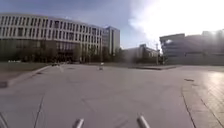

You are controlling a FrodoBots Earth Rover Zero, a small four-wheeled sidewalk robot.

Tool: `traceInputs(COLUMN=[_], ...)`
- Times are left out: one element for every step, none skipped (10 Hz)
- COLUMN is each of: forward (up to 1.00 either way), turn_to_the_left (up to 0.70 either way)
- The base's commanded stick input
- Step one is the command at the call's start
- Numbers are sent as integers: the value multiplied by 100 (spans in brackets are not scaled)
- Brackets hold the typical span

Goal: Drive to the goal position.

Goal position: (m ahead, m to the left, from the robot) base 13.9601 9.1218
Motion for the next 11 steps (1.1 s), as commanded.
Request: traceInputs(forward=[100, 100, 100, 100, 100, 100, 100, 100, 100, 100, 100], turn_to_the_left=[0, 0, 0, 22, 27, 27, 27, 27, 27, 27, 27])
